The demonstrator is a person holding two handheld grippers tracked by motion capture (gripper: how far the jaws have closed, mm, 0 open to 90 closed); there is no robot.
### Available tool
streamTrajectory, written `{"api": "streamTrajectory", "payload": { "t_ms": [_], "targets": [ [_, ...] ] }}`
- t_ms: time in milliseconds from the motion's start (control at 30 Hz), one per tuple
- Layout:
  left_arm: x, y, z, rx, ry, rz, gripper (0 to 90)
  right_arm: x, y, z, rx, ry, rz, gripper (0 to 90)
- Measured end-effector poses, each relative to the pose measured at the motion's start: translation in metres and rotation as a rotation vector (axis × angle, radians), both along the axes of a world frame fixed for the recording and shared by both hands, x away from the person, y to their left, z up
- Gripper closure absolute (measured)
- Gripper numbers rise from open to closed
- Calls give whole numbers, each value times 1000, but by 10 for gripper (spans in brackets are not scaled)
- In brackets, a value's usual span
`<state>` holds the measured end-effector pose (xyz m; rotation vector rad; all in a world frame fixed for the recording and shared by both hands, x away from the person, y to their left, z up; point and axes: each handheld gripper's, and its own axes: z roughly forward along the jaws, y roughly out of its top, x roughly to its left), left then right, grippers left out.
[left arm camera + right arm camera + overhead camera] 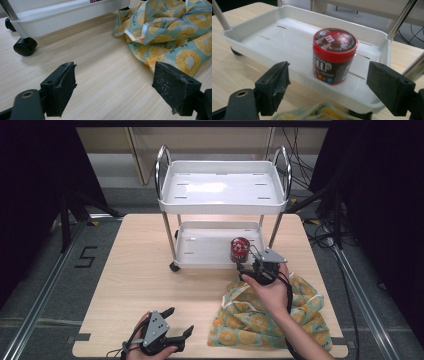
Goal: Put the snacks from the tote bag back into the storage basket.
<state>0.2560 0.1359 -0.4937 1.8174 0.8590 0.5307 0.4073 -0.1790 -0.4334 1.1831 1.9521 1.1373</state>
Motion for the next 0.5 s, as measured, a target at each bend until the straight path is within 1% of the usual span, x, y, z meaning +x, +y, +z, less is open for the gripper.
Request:
{"api": "streamTrajectory", "payload": {
  "t_ms": [33,67,100,133,167,200,233,267,300,333,367,400,433,467,500],
  "targets": [
    [0,0,0,-1,1,1,179,-3,-2,0,-2,11,0,194],
    [0,0,0,-1,2,-1,179,-5,-2,-1,11,27,-1,196],
    [1,0,0,-3,2,-6,179,-5,-6,-2,-15,-3,18,198],
    [1,0,0,-2,3,-6,179,-7,-8,-2,-18,-1,24,199],
    [1,0,-1,-11,2,-2,179,-8,-9,-3,-1,1,25,199],
    [1,0,-1,-10,2,-3,179,-11,-11,-4,-10,0,28,200],
    [1,0,-1,-10,2,-3,179,-12,-12,-5,-14,-19,32,201],
    [1,0,-1,-1,-2,1,179,-15,-14,-5,-4,-13,41,201],
    [2,1,0,16,-15,-15,179,-17,-15,-6,-2,-15,49,202],
    [1,0,-1,7,-5,-8,178,-19,-17,-7,4,-19,55,202],
    [0,0,0,11,2,1,177,-21,-18,-8,-2,-26,56,203],
    [1,0,0,13,1,-5,176,-23,-20,-9,17,-29,67,205],
    [1,-1,-1,12,6,-3,176,-25,-22,-9,18,-15,80,206],
    [1,-2,-1,5,1,-5,176,-27,-25,-11,6,-44,66,209],
    [2,-1,-1,12,-10,-17,176,-29,-27,-11,20,-24,76,210]
  ]
}}
